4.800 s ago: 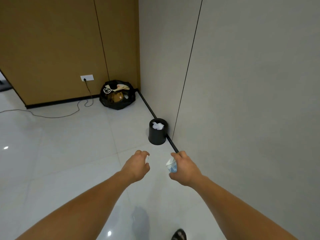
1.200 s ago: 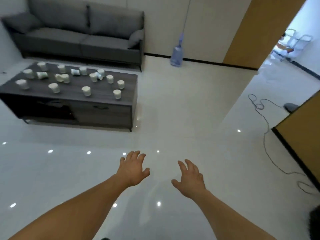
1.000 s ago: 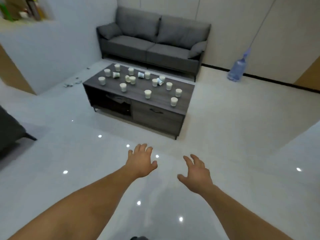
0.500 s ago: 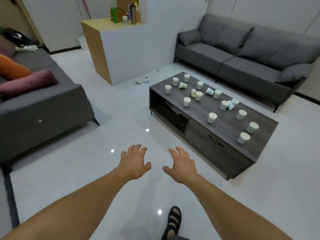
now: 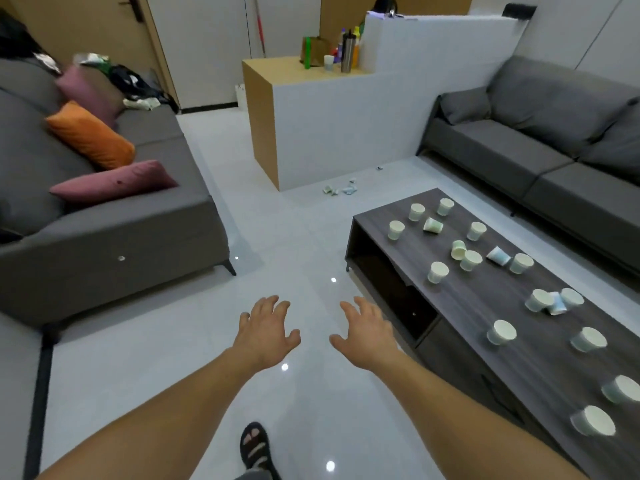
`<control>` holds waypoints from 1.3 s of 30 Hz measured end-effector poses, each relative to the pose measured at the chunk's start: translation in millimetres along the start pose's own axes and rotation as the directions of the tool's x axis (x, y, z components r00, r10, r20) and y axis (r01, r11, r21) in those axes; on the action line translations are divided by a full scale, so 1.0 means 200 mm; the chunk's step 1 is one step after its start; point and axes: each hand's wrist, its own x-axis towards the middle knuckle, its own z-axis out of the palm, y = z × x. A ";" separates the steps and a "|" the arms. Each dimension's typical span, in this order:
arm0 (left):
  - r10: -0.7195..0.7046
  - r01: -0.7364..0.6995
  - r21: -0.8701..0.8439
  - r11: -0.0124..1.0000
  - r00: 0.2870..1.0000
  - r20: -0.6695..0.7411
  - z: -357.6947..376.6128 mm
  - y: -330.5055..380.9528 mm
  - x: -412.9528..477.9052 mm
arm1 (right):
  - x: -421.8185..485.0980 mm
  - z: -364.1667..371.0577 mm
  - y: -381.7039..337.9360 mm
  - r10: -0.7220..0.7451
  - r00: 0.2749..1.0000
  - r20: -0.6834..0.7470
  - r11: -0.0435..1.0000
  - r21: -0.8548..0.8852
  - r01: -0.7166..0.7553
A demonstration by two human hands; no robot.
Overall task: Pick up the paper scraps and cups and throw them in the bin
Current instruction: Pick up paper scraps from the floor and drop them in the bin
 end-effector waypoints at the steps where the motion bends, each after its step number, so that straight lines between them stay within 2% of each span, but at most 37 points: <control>1: -0.001 0.001 0.001 1.000 1.000 -0.003 -0.02 -0.03 0.11 | 0.11 -0.01 -0.03 -0.005 1.000 0.005 1.000 -0.010 0.005; 9: 0.063 -0.064 0.017 0.998 0.997 0.038 -0.27 -0.27 0.92 | 0.89 -0.17 -0.21 0.080 0.997 0.016 0.996 0.029 -0.080; 17: 0.119 -0.123 0.045 0.991 0.989 0.083 -0.45 -0.25 1.74 | 1.59 -0.31 -0.07 0.178 0.981 0.074 0.982 0.055 -0.182; 20: 0.128 -0.131 0.053 0.990 0.990 0.062 -0.52 -0.20 2.10 | 1.99 -0.43 0.00 0.158 0.985 0.061 0.985 0.065 -0.162; 28: 0.014 -0.014 0.029 0.999 1.000 0.016 -0.81 -0.13 2.87 | 2.86 -0.86 0.10 -0.015 0.999 0.043 0.997 0.080 0.012; 35: -0.024 0.024 0.008 1.000 0.996 0.083 -0.86 -0.16 3.52 | 3.52 -0.98 0.15 0.016 0.994 0.108 0.998 0.066 -0.023; 39: 0.025 -0.025 -0.004 1.000 0.994 0.103 -0.92 -0.19 4.03 | 3.96 -1.05 0.20 0.070 0.991 0.115 0.997 0.030 -0.074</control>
